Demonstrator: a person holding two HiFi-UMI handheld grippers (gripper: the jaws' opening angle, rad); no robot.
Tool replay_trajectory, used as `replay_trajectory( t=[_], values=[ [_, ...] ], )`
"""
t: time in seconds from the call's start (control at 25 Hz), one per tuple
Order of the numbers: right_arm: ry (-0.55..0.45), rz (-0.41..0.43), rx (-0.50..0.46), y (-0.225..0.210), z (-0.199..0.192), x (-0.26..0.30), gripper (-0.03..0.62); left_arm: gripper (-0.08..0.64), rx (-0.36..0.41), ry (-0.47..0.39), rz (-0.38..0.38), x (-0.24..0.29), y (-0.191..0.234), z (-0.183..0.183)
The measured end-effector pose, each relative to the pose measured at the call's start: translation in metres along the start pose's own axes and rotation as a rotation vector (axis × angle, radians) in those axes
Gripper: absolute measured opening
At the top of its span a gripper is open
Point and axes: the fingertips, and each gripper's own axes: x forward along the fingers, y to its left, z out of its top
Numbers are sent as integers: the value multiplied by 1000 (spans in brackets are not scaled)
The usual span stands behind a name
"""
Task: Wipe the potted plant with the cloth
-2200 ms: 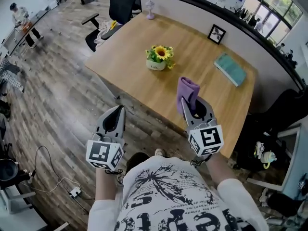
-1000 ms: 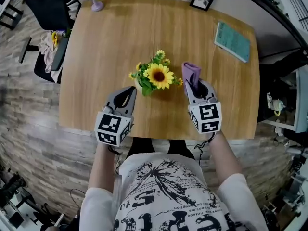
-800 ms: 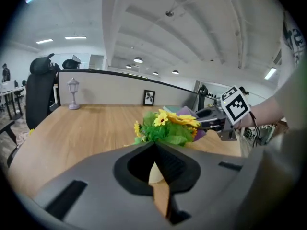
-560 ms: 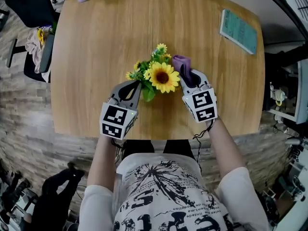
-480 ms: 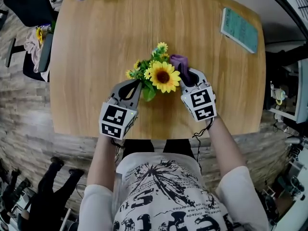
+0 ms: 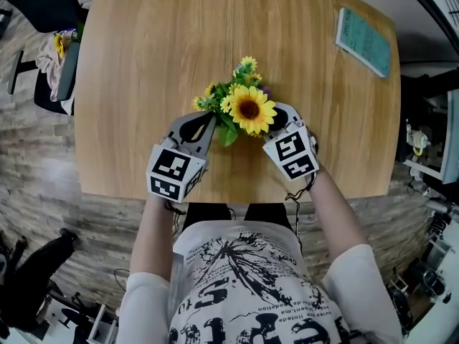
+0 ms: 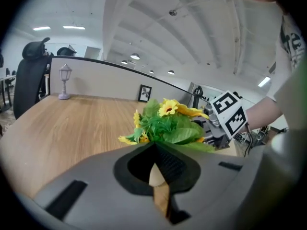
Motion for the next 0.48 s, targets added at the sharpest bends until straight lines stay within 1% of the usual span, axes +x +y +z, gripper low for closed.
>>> replay_trajectory(
  t=[0.2,0.36,0.48],
  values=[
    [10,18,49,9,-4,-1,74,3,-13,-35,-17,1,2,-1],
    [16,27,98,16,-9,-5,74,3,17,-57,-30,0,2,0],
    [19,20,136,21,-13,-8,74,3,26,-79,-33,-1,3,0]
  ],
)
